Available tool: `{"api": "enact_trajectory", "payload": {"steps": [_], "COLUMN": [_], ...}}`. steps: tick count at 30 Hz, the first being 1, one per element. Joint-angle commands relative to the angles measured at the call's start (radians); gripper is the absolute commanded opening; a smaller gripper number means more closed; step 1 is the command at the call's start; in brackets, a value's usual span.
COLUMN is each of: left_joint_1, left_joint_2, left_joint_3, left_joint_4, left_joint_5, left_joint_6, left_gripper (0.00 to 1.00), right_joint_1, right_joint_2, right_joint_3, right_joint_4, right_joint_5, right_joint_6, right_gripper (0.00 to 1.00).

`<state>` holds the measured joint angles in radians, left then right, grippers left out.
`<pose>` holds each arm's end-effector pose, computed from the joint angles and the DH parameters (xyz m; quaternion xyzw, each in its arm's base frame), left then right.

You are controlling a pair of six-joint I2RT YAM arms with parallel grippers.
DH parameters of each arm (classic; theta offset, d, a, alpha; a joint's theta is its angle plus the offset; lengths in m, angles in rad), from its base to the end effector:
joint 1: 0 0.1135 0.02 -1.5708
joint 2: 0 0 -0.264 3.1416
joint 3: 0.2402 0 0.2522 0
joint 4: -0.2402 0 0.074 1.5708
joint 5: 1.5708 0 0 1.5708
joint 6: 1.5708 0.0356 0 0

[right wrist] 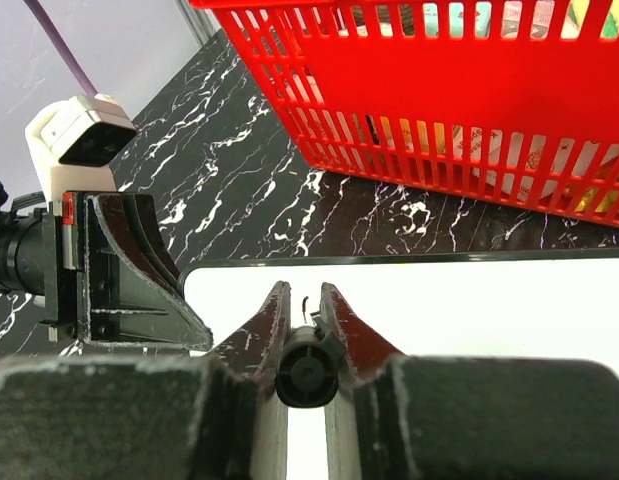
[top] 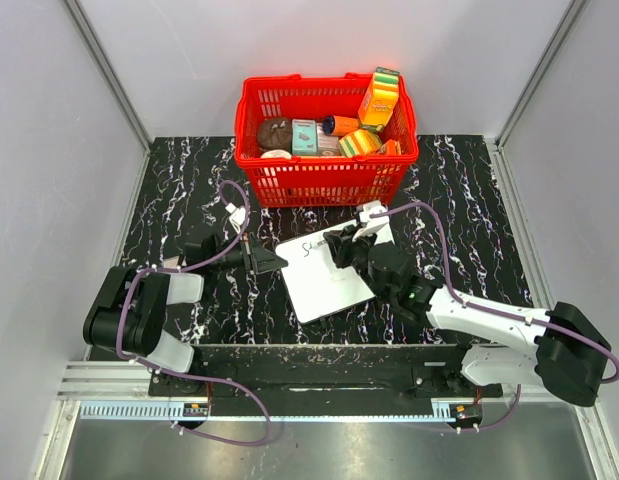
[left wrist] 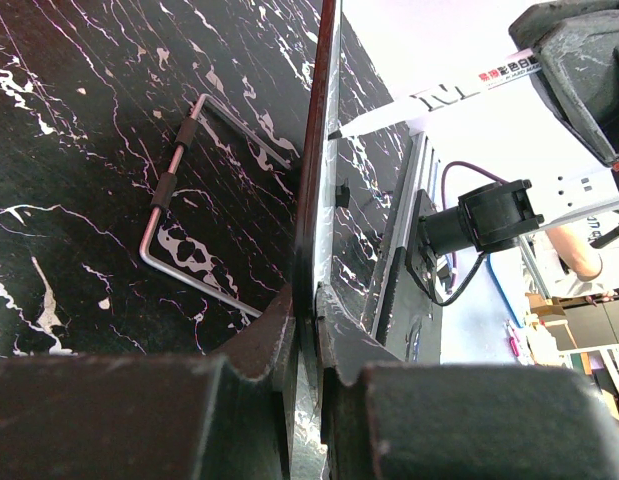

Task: Write a sentence on the whiteboard
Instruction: Write on the whiteboard with the whiteboard.

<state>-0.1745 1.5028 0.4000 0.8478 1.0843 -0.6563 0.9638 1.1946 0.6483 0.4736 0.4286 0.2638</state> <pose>0.2445 -0.0751 0.1625 0.1447 0.7335 -0.5849 0.3145 0.1659 0.2130 0.2753 -0.1093 0.7219 0.2559 0.6336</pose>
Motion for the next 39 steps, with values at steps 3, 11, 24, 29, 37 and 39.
{"api": "enact_trajectory", "payload": {"steps": [3,11,24,29,37,39], "left_joint_1": [-0.002,-0.002,-0.002,-0.002,-0.002,-0.002], "left_joint_2": [0.011,0.011,0.011,0.011,0.013,0.013], "left_joint_3": [0.022,0.022,0.023,0.023,0.023,0.025], "left_joint_4": [0.050,0.050,0.050,0.048,0.048,0.048], "left_joint_5": [0.011,0.009,0.008,0.009,0.008,0.009], "left_joint_6": [0.064,0.066,0.064,0.064,0.066,0.064], "left_gripper": [0.00,0.00,0.00,0.00,0.00,0.00], "right_joint_1": [-0.005,-0.005,-0.005,-0.005,-0.004,-0.005], "right_joint_2": [-0.029,-0.046,-0.059,-0.069,-0.078,-0.082], "right_joint_3": [-0.026,-0.041,-0.044,-0.045,-0.033,-0.032], "right_joint_4": [-0.016,-0.026,-0.043,-0.047,-0.040,-0.029], "right_joint_5": [-0.002,-0.011,-0.008,0.005,0.035,0.038], "right_joint_6": [0.025,0.038,0.029,0.025,0.011,0.011], "right_gripper": [0.00,0.00,0.00,0.00,0.00,0.00]}}
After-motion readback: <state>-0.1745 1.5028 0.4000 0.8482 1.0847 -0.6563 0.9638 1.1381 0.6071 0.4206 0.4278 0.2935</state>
